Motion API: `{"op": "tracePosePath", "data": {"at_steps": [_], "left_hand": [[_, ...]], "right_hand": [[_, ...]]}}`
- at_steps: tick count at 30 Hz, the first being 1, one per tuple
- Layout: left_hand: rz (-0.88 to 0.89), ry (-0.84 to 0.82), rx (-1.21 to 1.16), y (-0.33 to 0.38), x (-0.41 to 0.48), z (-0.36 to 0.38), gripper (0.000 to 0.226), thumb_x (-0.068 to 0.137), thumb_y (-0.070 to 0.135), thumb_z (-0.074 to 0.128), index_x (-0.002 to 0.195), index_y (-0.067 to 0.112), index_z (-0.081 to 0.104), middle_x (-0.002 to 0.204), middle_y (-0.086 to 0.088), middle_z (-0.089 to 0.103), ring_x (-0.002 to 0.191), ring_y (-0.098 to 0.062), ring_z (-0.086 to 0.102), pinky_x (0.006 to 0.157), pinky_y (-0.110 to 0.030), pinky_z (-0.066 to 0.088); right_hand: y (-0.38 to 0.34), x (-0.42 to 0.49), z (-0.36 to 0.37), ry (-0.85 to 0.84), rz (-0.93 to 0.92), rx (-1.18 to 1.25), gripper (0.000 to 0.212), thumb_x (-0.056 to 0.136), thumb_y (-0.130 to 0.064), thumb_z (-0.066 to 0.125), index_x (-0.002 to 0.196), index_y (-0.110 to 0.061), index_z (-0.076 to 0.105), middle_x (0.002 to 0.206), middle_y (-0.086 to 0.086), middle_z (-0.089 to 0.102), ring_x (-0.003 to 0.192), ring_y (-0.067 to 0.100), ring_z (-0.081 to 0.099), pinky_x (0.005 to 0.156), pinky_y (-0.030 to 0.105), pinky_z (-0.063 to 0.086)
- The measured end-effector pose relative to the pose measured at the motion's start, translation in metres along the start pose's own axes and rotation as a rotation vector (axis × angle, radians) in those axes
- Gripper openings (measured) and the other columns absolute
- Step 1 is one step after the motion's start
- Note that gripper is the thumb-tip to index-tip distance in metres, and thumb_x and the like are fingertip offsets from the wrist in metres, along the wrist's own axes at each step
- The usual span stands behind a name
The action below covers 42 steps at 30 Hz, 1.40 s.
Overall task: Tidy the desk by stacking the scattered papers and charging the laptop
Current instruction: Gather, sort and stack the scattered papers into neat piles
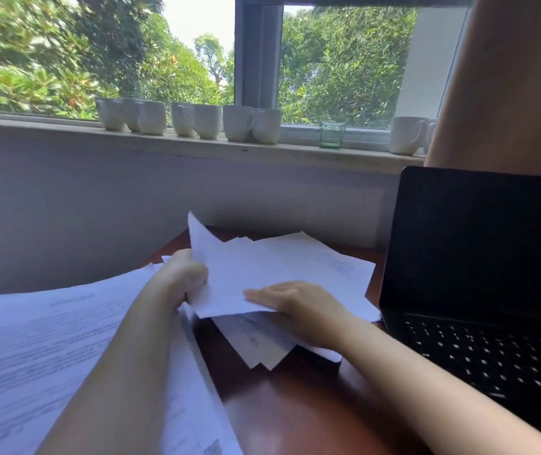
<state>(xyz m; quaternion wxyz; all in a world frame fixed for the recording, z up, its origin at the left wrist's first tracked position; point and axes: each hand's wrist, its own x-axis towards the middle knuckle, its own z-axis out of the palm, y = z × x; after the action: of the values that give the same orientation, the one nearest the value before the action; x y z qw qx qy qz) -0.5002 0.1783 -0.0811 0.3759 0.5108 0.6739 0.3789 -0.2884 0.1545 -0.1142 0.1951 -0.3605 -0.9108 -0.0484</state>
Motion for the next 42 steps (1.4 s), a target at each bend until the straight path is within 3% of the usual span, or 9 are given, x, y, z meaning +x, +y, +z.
{"op": "tracePosePath", "data": {"at_steps": [4,14,17,22,29,33,35,37,42], "left_hand": [[0.105,0.094,-0.124,0.003,0.001,0.001,0.029,0.082,-0.012,0.037,0.096,0.001,0.058,0.09,-0.017,0.06,0.078,-0.029,0.056,0.064,-0.028,0.039],[0.084,0.253,-0.17,-0.004,0.008,-0.003,0.035,0.077,-0.002,0.04,0.106,-0.009,0.058,0.098,-0.029,0.061,0.082,-0.042,0.056,0.072,-0.055,0.047],[0.079,0.334,-0.233,-0.005,0.01,-0.002,0.042,0.07,0.006,0.044,0.108,-0.002,0.06,0.111,-0.028,0.062,0.102,-0.046,0.06,0.088,-0.057,0.049],[0.021,0.396,-0.403,-0.018,0.028,-0.007,0.047,0.066,0.01,0.047,0.11,-0.001,0.06,0.112,-0.023,0.064,0.101,-0.043,0.062,0.082,-0.05,0.052],[-0.001,0.216,-0.351,-0.007,0.01,-0.001,0.023,0.08,-0.007,0.041,0.096,-0.006,0.059,0.079,-0.014,0.057,0.073,-0.029,0.054,0.061,-0.028,0.039],[-0.03,0.133,-0.251,-0.006,0.007,0.007,0.021,0.08,-0.003,0.049,0.098,-0.004,0.059,0.083,-0.015,0.058,0.071,-0.027,0.054,0.059,-0.027,0.041],[-0.085,0.127,-0.257,-0.011,0.017,0.008,0.037,0.088,-0.003,0.047,0.124,-0.008,0.051,0.095,-0.016,0.06,0.085,-0.029,0.058,0.07,-0.029,0.049],[-0.09,0.098,-0.289,-0.012,0.022,0.009,0.052,0.083,0.001,0.053,0.131,-0.014,0.042,0.096,-0.02,0.061,0.083,-0.031,0.059,0.063,-0.026,0.048],[-0.129,0.173,-0.575,-0.006,0.022,0.011,0.07,0.095,0.051,0.04,0.145,0.002,0.03,0.147,-0.014,0.039,0.129,-0.034,0.045,0.102,-0.043,0.041]], "right_hand": [[0.018,-0.009,-0.017,-0.059,0.352,0.107,0.049,0.094,-0.02,0.05,0.141,-0.033,0.041,0.143,-0.011,0.046,0.131,0.013,0.042,0.104,0.029,0.035],[0.04,-0.03,-0.027,-0.36,0.739,-0.05,0.057,0.089,-0.002,0.038,0.143,-0.02,0.038,0.147,0.001,0.04,0.133,0.024,0.039,0.103,0.031,0.037],[0.054,-0.032,-0.023,-0.109,0.806,-0.078,0.032,0.075,0.003,0.038,0.095,-0.009,0.06,0.102,0.008,0.063,0.098,0.034,0.057,0.077,0.036,0.047],[0.067,-0.026,-0.037,0.324,0.886,0.152,0.035,0.091,-0.01,0.042,0.057,-0.012,0.035,0.055,0.002,0.036,0.059,0.024,0.032,0.05,0.034,0.022],[0.07,-0.008,-0.039,0.7,0.819,0.849,0.048,0.096,-0.031,0.045,0.093,0.016,0.053,0.075,0.011,0.051,0.07,0.021,0.048,0.063,0.033,0.036],[0.048,-0.001,-0.045,0.501,0.53,0.347,0.058,0.081,-0.074,0.025,0.059,-0.025,0.045,0.054,-0.01,0.04,0.056,0.014,0.037,0.053,0.031,0.025],[0.034,0.005,-0.038,0.308,0.401,0.182,0.041,0.094,-0.052,0.031,0.093,-0.032,0.067,0.081,-0.006,0.068,0.078,0.024,0.06,0.065,0.034,0.042],[0.015,0.014,-0.028,0.075,0.375,0.02,0.036,0.098,-0.028,0.04,0.131,-0.034,0.053,0.12,0.002,0.065,0.111,0.029,0.057,0.085,0.038,0.047],[-0.025,0.026,0.001,-0.178,0.286,-0.142,0.031,0.097,-0.022,0.038,0.124,-0.023,0.053,0.119,0.009,0.061,0.107,0.034,0.054,0.074,0.036,0.041]]}}
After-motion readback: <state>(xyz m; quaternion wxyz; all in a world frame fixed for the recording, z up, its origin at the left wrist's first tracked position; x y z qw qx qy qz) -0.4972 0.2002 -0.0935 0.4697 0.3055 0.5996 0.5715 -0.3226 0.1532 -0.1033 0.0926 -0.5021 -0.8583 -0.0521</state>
